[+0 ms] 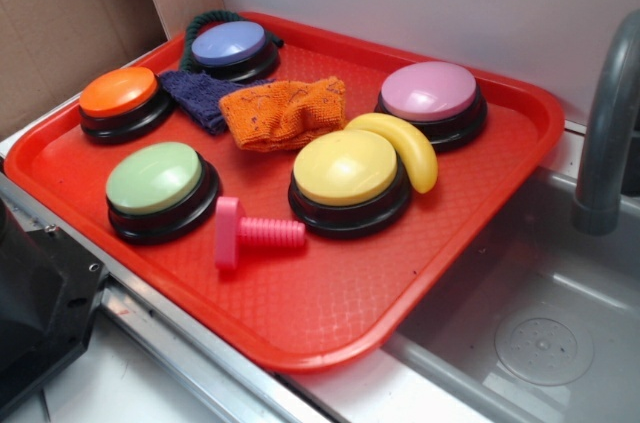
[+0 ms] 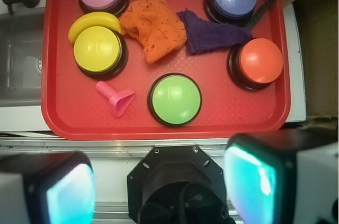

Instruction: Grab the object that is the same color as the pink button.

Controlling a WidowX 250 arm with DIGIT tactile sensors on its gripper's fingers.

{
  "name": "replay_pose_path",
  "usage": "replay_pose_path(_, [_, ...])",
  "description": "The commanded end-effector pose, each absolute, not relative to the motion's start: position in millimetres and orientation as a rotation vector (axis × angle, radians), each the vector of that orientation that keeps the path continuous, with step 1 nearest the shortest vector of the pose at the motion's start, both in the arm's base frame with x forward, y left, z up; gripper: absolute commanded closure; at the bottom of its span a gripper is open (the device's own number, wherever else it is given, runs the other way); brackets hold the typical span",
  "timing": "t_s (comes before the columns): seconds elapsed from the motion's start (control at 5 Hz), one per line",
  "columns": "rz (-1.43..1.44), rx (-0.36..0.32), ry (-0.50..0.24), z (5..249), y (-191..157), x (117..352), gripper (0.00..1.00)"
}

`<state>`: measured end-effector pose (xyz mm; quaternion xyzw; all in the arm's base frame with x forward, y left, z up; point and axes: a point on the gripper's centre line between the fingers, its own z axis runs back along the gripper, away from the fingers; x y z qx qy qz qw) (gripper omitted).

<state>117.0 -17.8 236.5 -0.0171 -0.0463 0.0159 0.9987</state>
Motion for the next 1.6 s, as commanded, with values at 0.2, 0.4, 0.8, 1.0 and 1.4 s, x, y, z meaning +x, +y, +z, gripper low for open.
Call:
replay_pose_path(0.2, [0.089,-0.091,-0.087,218.8,-31.3,120.9,0.0])
replay_pose_path(0.4, [0.209,-0.145,-0.091,194.7,-42.4,126.4,0.0])
replay_pose_path(0.8, [0.436,-0.175,-0.112,133.9,-57.6,149.2,0.0])
replay_pose_path(1.0, [0.444,-0.167,-0.069,102.6,-66.9,162.7,0.0])
replay_pose_path(1.4, [0.461,-0.159,0.009,54.2,-79.3,179.5,0.0])
